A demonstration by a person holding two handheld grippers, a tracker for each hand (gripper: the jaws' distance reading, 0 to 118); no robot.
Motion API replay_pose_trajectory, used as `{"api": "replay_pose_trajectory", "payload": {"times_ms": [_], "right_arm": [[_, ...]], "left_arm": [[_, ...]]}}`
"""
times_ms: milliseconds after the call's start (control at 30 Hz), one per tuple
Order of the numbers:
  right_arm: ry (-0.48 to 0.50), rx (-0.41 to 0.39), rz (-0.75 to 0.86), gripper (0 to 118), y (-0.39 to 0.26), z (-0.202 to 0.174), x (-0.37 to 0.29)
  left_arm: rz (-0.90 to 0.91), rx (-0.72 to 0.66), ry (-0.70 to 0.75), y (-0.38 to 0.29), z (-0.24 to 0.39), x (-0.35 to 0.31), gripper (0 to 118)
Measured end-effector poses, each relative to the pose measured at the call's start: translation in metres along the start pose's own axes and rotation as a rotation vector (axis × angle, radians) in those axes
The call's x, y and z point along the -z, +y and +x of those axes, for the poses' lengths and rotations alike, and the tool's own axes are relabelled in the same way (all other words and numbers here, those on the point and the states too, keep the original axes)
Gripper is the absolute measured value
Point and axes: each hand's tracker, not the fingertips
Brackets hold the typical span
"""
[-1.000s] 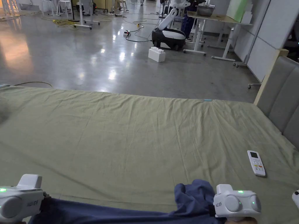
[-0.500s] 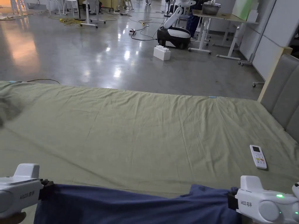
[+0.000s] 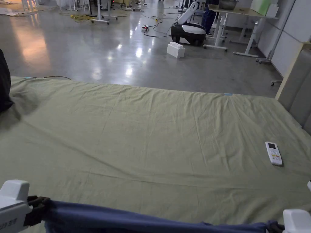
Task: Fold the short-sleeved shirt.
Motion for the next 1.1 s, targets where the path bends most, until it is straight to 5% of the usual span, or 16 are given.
{"api": "replay_pose_trajectory", "payload": {"times_ms": [400,633,700,767,833,1100], "right_arm": [[-0.033,-0.057,-0.206,4,-0.09,-0.022,0.03],[-0.059,-0.045,-0.194,5,-0.103,-0.03,0.053],[-0.064,-0.044,-0.192,15,-0.105,-0.03,0.056],[-0.1,-0.076,-0.197,41,-0.1,-0.032,0.05],[-0.144,-0.113,-0.21,75,-0.09,-0.031,0.036],[-0.237,-0.049,0.112,78,-0.018,-0.041,-0.019]], "left_arm": [[-0.223,0.048,0.012,-0.096,0.001,0.008,4],[-0.255,0.044,0.053,-0.107,-0.003,0.041,6],[-0.25,0.037,0.059,-0.108,-0.001,0.043,10],[-0.239,0.028,0.062,-0.105,-0.004,0.039,22],[-0.234,0.005,0.081,-0.096,-0.004,0.031,59],[0.043,-0.012,0.098,-0.032,0.019,0.007,65]]}}
